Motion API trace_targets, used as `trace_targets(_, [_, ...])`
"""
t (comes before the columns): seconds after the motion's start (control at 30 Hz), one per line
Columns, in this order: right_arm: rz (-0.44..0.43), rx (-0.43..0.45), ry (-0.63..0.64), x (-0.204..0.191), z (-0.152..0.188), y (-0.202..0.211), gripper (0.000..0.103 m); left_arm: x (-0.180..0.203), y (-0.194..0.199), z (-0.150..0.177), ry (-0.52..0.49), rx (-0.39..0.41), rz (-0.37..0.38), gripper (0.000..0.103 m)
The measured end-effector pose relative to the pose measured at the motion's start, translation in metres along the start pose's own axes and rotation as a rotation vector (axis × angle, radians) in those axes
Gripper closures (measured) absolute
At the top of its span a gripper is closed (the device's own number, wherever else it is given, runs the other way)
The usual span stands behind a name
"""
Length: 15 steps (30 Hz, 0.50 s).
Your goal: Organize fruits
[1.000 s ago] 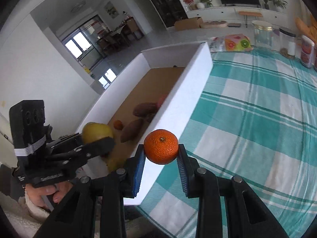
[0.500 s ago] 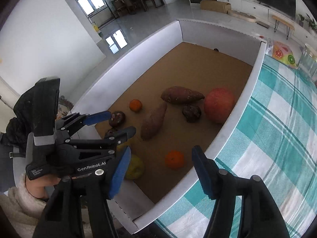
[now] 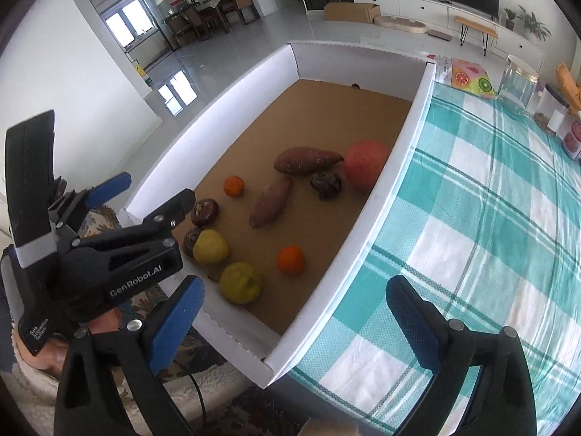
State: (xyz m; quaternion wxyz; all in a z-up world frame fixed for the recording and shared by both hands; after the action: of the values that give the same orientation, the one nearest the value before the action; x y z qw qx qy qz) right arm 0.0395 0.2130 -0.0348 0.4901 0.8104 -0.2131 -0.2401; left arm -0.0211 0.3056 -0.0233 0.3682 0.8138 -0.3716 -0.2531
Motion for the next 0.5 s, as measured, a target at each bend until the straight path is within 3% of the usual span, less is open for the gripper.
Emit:
trace_targets(0.17, [0.051,0.027,0.001,-0.008,0.003,0.004,0.003,-0.012,0.004,0.003,0.047,-0.04,0.069,0.013])
trace_targets(0.33, [0.051,0.033,-0.028,-0.011,-0.006,0.011,0.003,-0.019,0.015,0.002,0.03,-0.017,-0.019,0.013])
trace_targets(0.5, [0.056,0.037,-0.024,-0.015,-0.013,0.012,0.003,-0.023,0.017,0.005,0.024,-0.012,-0.052,0.007])
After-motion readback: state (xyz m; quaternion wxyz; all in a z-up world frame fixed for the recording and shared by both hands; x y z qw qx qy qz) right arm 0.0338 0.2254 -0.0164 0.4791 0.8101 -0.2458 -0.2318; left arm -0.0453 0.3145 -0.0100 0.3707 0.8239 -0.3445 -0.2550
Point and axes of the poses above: each gripper's, at about its wrist camera, not at the fingertips, and y roughly against the way its jaws point, x to its right, z to its underside, the point moved 4 cm from there along -y, roughly the way its jaws point, and after that the axes turned 1 degree about y, right-handed, at the moved point
